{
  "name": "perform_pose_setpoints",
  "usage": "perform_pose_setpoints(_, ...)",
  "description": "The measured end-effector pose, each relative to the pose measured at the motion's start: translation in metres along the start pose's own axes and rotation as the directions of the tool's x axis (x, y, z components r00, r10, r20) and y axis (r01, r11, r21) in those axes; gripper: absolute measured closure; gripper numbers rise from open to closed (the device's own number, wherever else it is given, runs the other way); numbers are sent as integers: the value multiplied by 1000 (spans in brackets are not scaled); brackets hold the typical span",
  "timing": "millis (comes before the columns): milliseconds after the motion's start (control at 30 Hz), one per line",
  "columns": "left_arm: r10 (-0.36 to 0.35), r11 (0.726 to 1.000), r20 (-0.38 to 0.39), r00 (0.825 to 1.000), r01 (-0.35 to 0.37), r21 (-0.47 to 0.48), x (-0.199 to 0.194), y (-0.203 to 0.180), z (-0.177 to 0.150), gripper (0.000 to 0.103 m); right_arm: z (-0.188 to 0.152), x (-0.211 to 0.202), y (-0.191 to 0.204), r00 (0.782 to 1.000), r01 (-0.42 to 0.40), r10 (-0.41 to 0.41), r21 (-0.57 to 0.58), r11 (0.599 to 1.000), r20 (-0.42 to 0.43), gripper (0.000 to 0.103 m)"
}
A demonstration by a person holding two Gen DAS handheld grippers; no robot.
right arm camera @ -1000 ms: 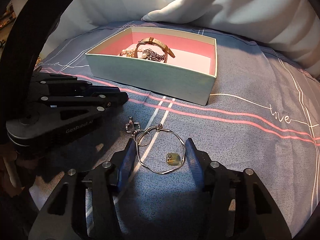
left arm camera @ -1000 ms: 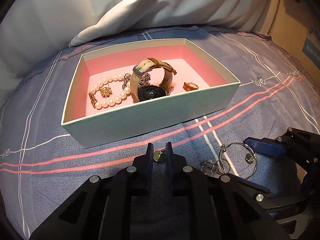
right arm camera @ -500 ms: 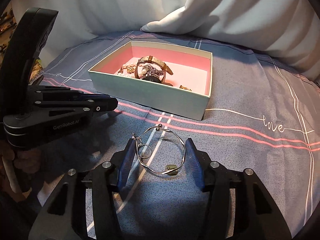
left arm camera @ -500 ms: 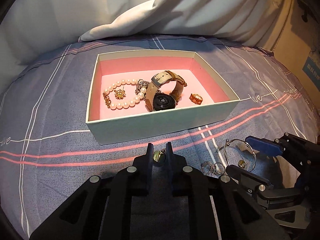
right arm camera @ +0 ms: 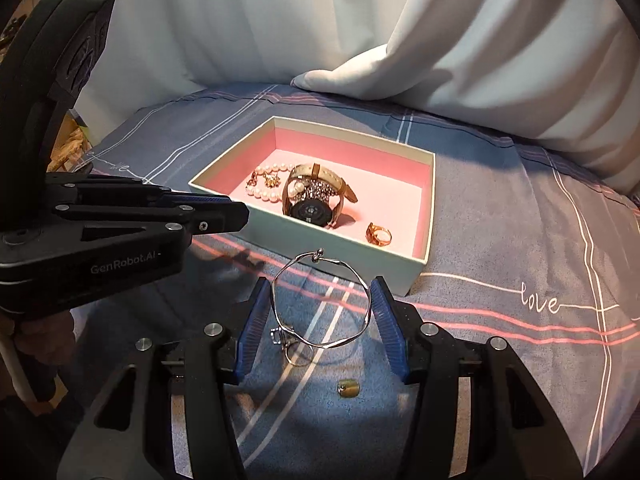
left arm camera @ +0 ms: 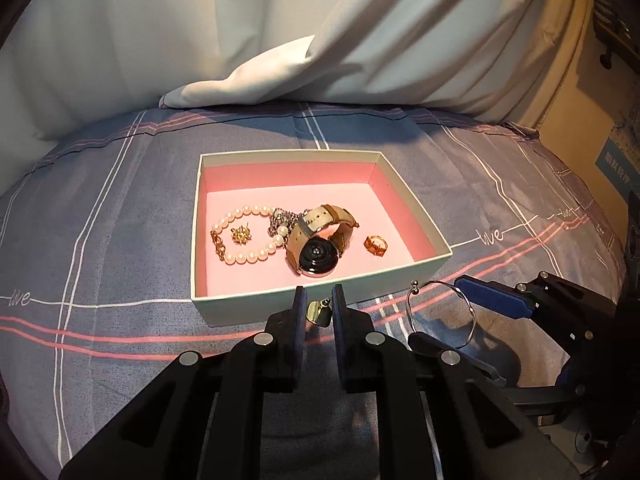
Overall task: Organize jewelry
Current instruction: 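Grasp the small gold earring with the left tool while the right tool grips the silver hoop, then carry the gold earring and silver hoop into the box and open both tools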
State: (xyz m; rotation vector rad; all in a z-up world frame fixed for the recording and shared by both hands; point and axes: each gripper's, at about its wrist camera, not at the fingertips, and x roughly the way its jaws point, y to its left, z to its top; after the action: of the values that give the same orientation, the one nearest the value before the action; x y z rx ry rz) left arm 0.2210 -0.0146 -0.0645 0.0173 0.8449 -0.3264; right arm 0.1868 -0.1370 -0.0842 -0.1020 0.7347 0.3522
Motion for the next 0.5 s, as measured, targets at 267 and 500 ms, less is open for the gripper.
perform_pose_setpoints(267, 41, 998, 50, 998, -38, -56, 1, 18, 60, 90, 62, 15, -17, 998, 29, -31, 38, 999, 51, 51)
perform_pose_setpoints(500, 86, 993, 27, 996, -83, -80, 19, 26, 81, 90, 78, 35, -27, 998, 54, -55, 51, 997, 19, 51)
